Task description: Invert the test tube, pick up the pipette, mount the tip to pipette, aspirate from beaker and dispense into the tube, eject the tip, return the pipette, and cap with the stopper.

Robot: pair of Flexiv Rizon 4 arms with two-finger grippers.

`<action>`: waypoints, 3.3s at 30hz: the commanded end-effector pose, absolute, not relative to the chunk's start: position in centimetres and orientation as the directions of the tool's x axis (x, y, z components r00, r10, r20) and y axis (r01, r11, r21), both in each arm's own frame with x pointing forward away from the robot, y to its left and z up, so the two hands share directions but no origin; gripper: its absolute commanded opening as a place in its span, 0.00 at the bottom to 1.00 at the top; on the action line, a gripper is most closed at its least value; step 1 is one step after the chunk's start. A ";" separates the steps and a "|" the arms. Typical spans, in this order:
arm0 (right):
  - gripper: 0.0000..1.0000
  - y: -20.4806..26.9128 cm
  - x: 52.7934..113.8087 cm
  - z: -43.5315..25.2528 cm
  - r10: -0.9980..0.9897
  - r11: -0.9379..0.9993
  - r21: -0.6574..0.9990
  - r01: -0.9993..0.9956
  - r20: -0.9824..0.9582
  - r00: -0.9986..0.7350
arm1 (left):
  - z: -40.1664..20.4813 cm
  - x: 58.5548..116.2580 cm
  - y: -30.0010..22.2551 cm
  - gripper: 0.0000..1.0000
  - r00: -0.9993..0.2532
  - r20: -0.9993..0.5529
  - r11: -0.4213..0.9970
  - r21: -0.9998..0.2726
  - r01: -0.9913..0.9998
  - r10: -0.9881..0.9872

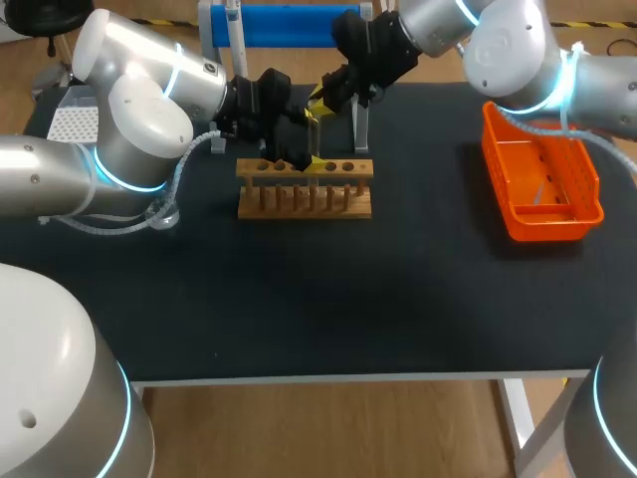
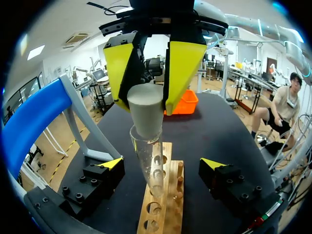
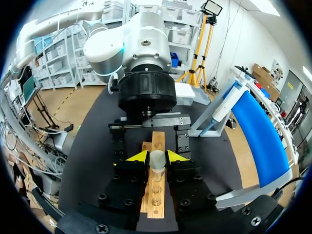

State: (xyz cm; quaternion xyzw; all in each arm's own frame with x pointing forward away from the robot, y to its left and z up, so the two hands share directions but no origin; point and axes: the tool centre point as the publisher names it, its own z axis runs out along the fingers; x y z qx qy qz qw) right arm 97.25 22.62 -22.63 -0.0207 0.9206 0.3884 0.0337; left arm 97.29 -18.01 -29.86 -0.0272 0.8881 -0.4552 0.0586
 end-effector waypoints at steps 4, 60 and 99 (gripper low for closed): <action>0.00 22.7 97.4 -22.4 -0.011 0.693 0.717 -0.068 -0.083 -0.996 | -29.9 97.4 -18.0 1.00 -0.992 -0.077 0.585 -0.811 0.004 -0.100; 0.00 22.6 97.4 -22.4 0.016 0.679 0.731 -0.061 -0.097 -0.995 | -29.9 97.4 -18.0 1.00 -0.992 -0.077 0.585 -0.811 0.004 -0.100; 0.00 22.6 97.3 -23.2 0.012 0.685 0.727 -0.054 -0.085 -0.996 | -29.9 97.4 -18.0 1.00 -0.992 -0.077 0.585 -0.811 0.004 -0.100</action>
